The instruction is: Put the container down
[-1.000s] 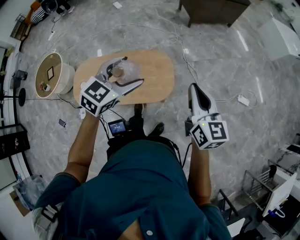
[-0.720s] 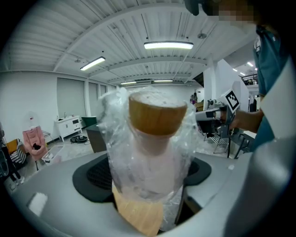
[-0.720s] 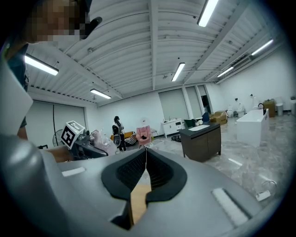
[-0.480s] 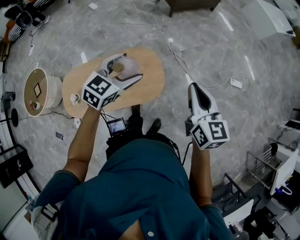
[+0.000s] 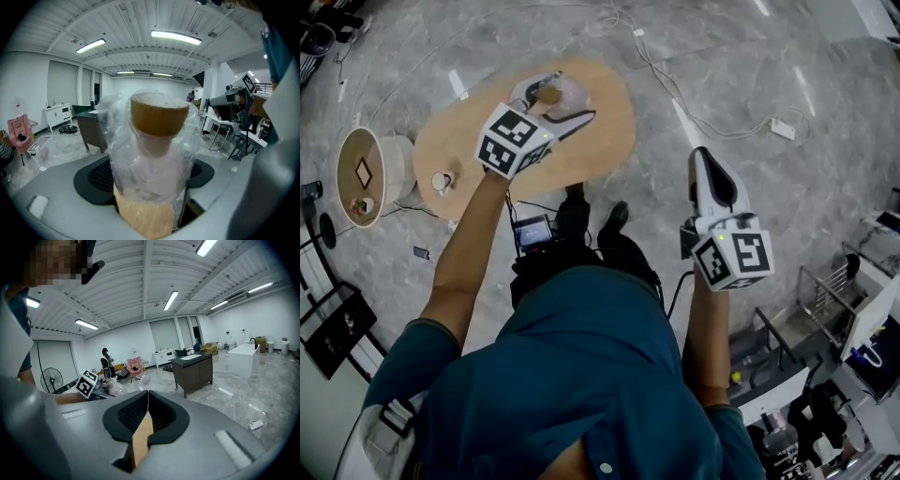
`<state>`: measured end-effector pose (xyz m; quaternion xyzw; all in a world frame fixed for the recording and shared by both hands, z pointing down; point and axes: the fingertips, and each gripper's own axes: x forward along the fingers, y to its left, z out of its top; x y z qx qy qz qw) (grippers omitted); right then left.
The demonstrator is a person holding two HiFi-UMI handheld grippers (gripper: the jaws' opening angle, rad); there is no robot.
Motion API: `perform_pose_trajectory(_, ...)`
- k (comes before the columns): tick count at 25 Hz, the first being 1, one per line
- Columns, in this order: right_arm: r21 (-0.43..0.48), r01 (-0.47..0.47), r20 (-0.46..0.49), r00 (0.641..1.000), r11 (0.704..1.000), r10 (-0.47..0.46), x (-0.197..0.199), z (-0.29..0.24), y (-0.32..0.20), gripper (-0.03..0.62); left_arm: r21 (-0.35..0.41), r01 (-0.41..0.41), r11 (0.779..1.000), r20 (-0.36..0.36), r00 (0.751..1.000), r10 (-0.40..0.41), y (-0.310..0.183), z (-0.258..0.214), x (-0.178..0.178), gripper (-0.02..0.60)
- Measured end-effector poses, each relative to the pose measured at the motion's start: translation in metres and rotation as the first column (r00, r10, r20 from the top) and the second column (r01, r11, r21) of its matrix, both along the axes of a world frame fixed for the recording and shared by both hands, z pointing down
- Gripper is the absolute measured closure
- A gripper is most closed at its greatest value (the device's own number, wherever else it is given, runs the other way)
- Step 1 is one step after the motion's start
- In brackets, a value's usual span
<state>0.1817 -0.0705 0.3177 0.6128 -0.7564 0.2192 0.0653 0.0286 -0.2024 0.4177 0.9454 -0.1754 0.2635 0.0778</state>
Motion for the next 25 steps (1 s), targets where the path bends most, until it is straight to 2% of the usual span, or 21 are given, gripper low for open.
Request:
perform_pose_trajectory(13,-0.139,-0.045,0.022,0.999,0.989,0.049,-0.008,0.059,-0.012,0.582,-0.062,-0.032,0.998,0.065,0.997,0.036,-0.055,0.102,0.008,0.189)
perform_pose_trajectory(25,-0.26,-0.077,0.044,0.995,0.963,0.091,-0.009,0.117,-0.013,0.582,-0.128,-0.013,0.992,0.137,0.99,0.031,-0.085,0.214,0.007,0.189)
